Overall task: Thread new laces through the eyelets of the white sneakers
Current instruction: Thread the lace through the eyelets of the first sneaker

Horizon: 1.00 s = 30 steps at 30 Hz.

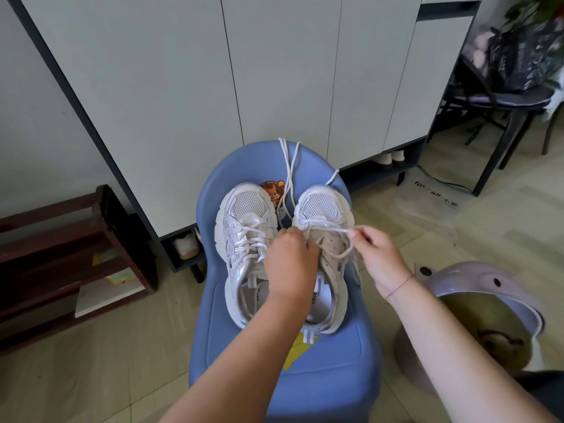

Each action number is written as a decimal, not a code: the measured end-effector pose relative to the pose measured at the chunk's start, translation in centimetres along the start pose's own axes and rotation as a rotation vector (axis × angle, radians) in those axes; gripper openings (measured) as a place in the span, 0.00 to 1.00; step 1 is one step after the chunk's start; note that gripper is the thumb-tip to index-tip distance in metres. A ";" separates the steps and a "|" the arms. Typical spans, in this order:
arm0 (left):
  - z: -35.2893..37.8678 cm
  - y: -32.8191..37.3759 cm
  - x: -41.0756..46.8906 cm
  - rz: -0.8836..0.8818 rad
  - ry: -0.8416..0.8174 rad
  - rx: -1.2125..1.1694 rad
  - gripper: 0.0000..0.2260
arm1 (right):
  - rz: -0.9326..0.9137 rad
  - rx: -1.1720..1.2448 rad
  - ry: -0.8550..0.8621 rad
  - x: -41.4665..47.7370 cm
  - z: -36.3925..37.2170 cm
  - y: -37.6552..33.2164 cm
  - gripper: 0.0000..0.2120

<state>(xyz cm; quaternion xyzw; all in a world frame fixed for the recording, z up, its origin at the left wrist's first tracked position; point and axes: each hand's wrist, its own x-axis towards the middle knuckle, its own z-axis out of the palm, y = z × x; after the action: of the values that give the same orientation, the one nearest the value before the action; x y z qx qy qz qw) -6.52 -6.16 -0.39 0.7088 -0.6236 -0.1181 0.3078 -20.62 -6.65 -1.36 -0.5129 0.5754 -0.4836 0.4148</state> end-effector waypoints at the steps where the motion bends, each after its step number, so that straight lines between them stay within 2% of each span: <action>1: 0.0 0.0 0.0 -0.018 0.009 -0.002 0.09 | 0.042 0.104 0.033 0.0 -0.6 0.3 0.08; 3: -0.1 -0.1 0.1 -0.051 0.028 -0.025 0.14 | 0.105 0.328 0.121 0.0 -2.0 1.0 0.08; 5: -0.2 -0.1 0.2 -0.050 0.028 -0.049 0.17 | 0.125 0.353 0.191 0.1 -3.0 1.6 0.10; 7: -0.1 -0.3 0.0 -0.037 0.038 -0.087 0.18 | 0.109 0.112 0.174 0.0 -3.1 1.6 0.10; 9: 0.2 -0.7 -0.1 -0.025 0.055 -0.141 0.17 | 0.028 -0.105 0.120 0.2 -2.5 1.0 0.05; 15: 0.4 -1.2 -0.1 0.021 0.079 -0.194 0.14 | -0.261 -0.462 0.002 1.5 0.8 -1.9 0.03; 18: 0.2 -1.3 -0.1 0.041 0.073 -0.218 0.15 | -0.298 -0.649 -0.016 2.1 2.3 -2.5 0.02; 22: 0.1 -1.7 0.1 0.056 0.038 -0.250 0.16 | -0.288 -0.834 -0.036 2.7 3.0 -3.0 0.07; 27: -0.5 -1.6 0.9 0.070 -0.033 -0.196 0.15 | -0.249 -0.619 -0.095 2.5 2.9 -2.7 0.13; 30: -1.1 -1.1 1.7 0.103 -0.099 -0.123 0.11 | -0.228 -0.556 -0.144 2.6 2.7 -2.6 0.10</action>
<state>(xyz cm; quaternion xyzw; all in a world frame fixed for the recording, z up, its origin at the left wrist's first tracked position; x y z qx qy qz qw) -4.68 -7.39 0.21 0.6488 -0.6654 -0.1749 0.3252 -17.85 -9.62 0.73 -0.7010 0.5934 -0.3134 0.2413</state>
